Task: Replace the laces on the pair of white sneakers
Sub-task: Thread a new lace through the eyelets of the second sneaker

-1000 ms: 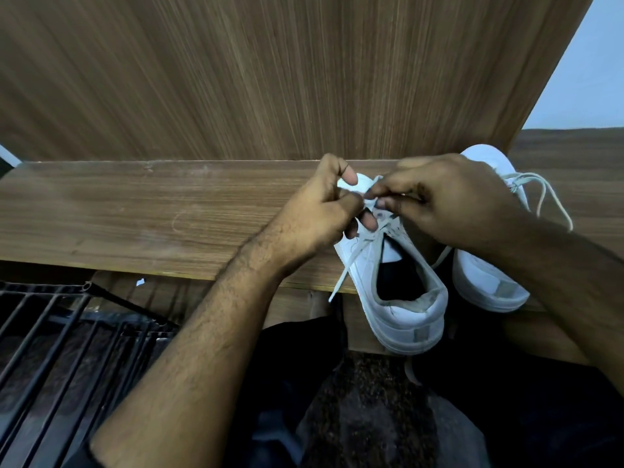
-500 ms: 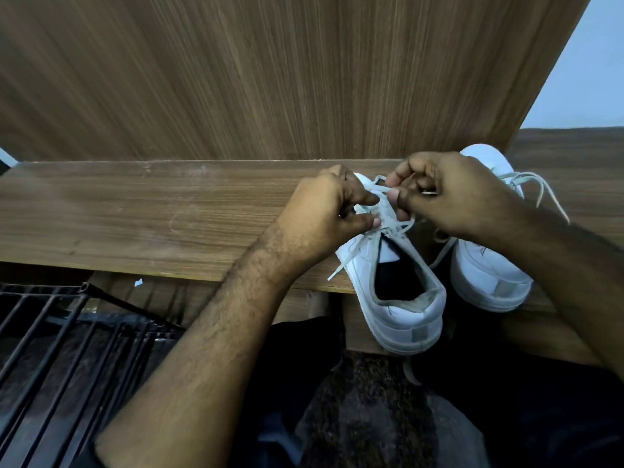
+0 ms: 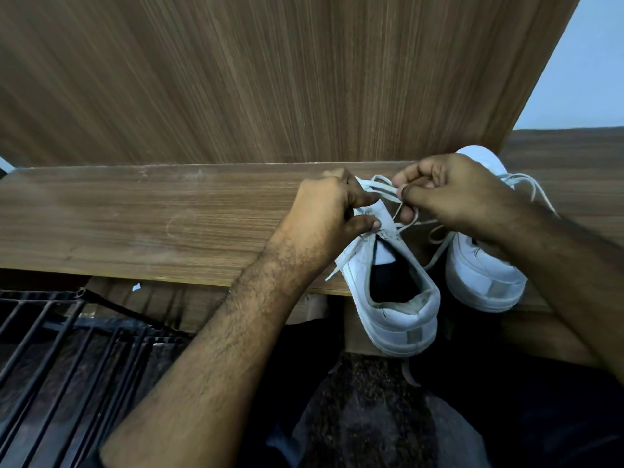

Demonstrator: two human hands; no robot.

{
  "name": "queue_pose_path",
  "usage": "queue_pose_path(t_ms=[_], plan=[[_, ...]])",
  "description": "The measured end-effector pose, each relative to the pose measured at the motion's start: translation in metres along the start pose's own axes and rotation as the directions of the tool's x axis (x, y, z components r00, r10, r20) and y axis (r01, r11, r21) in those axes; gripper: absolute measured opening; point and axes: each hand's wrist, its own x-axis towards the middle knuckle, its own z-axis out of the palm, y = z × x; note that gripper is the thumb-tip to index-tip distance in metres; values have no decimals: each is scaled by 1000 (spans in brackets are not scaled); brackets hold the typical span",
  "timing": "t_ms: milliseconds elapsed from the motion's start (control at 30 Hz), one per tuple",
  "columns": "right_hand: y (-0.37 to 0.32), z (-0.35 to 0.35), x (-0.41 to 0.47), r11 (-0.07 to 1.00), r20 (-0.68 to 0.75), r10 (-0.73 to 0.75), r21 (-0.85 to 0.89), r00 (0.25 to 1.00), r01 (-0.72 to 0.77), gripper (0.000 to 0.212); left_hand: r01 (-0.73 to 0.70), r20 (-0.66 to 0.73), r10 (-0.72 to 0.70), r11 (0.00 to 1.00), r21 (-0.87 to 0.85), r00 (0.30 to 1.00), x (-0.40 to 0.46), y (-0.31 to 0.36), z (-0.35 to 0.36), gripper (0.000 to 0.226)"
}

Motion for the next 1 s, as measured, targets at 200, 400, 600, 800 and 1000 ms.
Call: queue_pose_path(t_ms=[200, 400, 600, 800, 1000], plan=[[-1, -4, -5, 999, 96, 44, -17, 994, -42, 24, -49, 8, 48, 998, 37, 999, 1, 2, 6, 32], [-6, -7, -9, 995, 215, 43, 83, 976, -63, 34, 97, 48, -91, 986, -133, 995, -2, 0, 5, 16], [3, -29, -7, 830, 236, -6, -541, 972, 136, 43, 293, 50, -304, 841, -455, 951, -4, -6, -14, 38], [9, -32, 7, 413, 103, 112, -909, 988, 48, 32, 388, 103, -406, 724, -571, 908, -7, 5, -18, 29], [2, -33, -2, 859, 112, 121, -509, 986, -47, 40, 420, 197, -416, 556, -717, 888, -5, 7, -21, 39]])
